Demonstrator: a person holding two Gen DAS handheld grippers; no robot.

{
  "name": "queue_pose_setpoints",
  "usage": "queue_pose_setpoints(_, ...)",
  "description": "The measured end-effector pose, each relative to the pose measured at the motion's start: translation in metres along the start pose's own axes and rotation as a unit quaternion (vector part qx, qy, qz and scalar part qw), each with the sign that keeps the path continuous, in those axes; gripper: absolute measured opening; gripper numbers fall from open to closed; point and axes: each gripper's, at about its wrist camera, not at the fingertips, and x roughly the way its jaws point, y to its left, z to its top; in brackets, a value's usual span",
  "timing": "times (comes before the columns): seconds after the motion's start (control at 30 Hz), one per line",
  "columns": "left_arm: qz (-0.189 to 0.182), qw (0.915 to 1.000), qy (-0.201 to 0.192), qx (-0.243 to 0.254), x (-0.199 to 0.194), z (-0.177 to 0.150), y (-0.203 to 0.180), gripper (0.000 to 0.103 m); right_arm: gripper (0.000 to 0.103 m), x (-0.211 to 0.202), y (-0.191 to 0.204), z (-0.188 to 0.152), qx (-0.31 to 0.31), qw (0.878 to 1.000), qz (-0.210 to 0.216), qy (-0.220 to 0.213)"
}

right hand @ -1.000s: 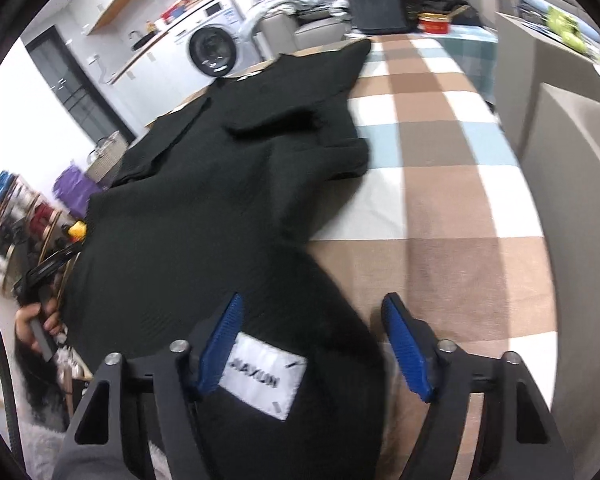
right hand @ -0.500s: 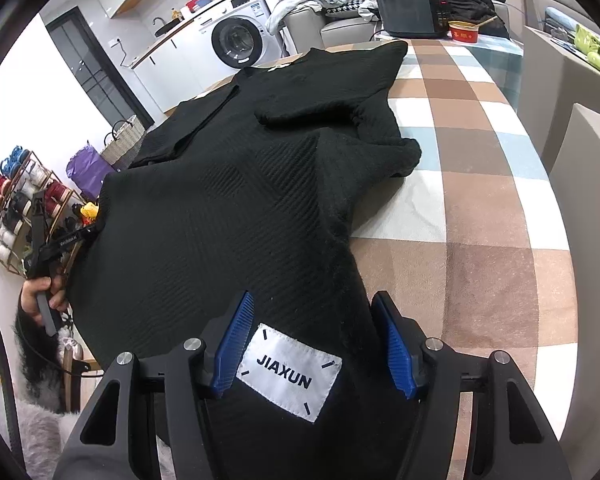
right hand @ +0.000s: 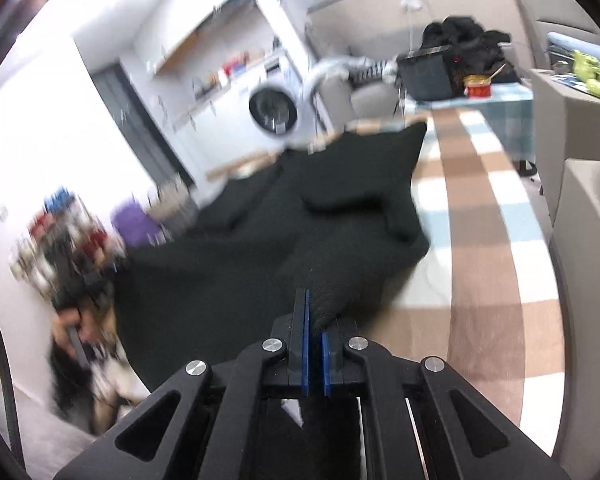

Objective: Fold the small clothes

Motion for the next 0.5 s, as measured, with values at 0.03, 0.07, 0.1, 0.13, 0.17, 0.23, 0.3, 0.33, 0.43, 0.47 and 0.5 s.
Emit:
queue_pose_setpoints(0.03, -0.004, 1.0000, -0.008, -0.001, -0.006, 0.003, 0.000, 0.005, 0.004, -0.006, -0.001, 0.003, 0.010, 1.000, 0.011, -0.021)
queue_pose_setpoints(0.07, -0.005, 0.9999, -0.014, -0.003, -0.010, 0.005, 0.000, 0.005, 0.004, -0.012, -0.003, 0.005, 0.020, 0.999, 0.021, -0.041)
queue_pose_setpoints(0.1, -0.004, 0.9998, -0.021, -0.004, -0.014, 0.008, 0.000, 0.005, 0.004, -0.017, -0.005, 0.007, 0.029, 0.997, 0.029, -0.058)
queue_pose_setpoints(0.13, -0.004, 0.9996, -0.026, -0.006, -0.017, 0.011, 0.001, 0.005, 0.004, -0.019, -0.005, 0.010, 0.034, 0.996, 0.035, -0.069)
queue_pose_setpoints(0.17, -0.004, 0.9995, -0.031, -0.011, -0.019, 0.014, 0.004, 0.005, 0.004, -0.022, -0.005, 0.012, 0.040, 0.995, 0.038, -0.084)
queue_pose_setpoints(0.23, -0.004, 0.9991, -0.037, -0.021, -0.024, 0.020, 0.009, 0.005, 0.004, -0.023, -0.009, 0.018, 0.054, 0.993, 0.035, -0.097)
queue_pose_setpoints(0.3, -0.007, 0.9987, -0.041, -0.030, -0.023, 0.026, 0.014, 0.005, 0.004, -0.025, -0.014, 0.022, 0.070, 0.990, 0.042, -0.113)
queue_pose_setpoints(0.33, -0.008, 0.9985, -0.043, -0.033, -0.021, 0.028, 0.015, 0.005, 0.004, -0.027, -0.015, 0.024, 0.073, 0.990, 0.038, -0.118)
queue_pose_setpoints(0.43, -0.001, 0.9982, -0.044, -0.040, -0.007, 0.040, 0.017, 0.005, 0.004, -0.024, -0.018, 0.033, 0.076, 0.988, 0.012, -0.133)
queue_pose_setpoints(0.47, -0.001, 0.9981, -0.044, -0.042, -0.001, 0.045, 0.018, 0.005, 0.004, -0.020, -0.019, 0.037, 0.078, 0.988, 0.006, -0.132)
queue_pose_setpoints(0.5, 0.000, 0.9981, -0.043, -0.045, 0.008, 0.050, 0.018, 0.005, 0.004, -0.017, -0.020, 0.041, 0.079, 0.988, 0.001, -0.131)
